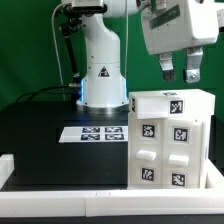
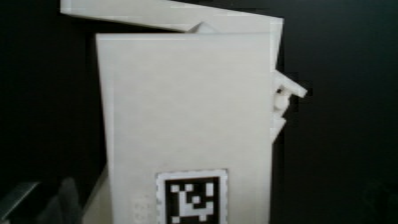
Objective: Assemble cabinet
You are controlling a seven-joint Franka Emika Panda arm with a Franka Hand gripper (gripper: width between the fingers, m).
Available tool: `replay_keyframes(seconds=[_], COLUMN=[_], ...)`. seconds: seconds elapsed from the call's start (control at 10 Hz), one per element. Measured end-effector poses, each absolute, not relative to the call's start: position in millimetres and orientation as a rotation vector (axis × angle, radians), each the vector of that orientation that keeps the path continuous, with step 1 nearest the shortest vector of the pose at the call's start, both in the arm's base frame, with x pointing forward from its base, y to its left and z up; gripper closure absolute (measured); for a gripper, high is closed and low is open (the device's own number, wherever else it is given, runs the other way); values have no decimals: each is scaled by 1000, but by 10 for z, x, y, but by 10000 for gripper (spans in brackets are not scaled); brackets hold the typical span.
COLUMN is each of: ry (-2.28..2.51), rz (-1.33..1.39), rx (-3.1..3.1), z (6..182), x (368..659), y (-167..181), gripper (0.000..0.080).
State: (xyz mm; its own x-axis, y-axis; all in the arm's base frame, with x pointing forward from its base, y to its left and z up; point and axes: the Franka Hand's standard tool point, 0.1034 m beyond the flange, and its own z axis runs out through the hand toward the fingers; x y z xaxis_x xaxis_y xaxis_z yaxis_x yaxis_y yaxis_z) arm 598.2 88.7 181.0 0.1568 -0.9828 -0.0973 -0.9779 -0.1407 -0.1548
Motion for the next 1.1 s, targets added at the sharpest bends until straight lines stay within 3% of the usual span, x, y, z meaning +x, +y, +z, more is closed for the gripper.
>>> replay_keyframes(seconds=[0.2, 0.6, 1.1], ry=[1752, 925, 288], rz=[-74, -135, -143], rx=[-2409, -2882, -3041], z=[1806, 1812, 1805], x=[5987, 5989, 5990], y=[893, 943, 937], gripper=[2, 2, 2])
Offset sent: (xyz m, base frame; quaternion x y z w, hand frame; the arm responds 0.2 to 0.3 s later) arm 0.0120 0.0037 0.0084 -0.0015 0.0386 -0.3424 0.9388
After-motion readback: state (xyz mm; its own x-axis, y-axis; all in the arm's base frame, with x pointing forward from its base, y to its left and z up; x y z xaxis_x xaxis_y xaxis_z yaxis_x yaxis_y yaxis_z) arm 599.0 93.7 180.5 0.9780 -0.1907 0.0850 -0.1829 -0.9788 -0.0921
